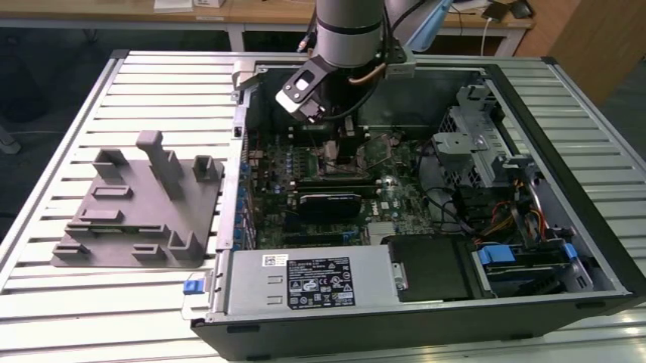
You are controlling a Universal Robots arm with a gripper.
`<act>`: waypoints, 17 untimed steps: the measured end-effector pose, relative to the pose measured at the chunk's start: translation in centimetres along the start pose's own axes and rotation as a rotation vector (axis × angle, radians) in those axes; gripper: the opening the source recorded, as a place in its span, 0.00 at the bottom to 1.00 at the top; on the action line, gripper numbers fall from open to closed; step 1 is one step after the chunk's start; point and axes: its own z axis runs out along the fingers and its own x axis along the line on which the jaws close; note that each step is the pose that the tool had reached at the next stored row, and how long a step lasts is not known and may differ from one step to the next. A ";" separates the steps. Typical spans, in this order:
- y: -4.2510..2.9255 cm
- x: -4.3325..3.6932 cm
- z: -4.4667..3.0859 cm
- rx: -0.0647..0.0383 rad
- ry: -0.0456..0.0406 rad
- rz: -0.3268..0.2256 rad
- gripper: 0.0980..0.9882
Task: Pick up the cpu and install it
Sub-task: 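Place the cpu into insertion slot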
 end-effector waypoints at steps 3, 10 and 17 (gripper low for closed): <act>0.00 0.00 0.18 0.001 -0.0014 0.037 0.50; 0.27 0.08 0.81 0.001 -0.0014 0.038 0.50; 0.55 0.12 1.25 0.000 0.0002 0.003 0.50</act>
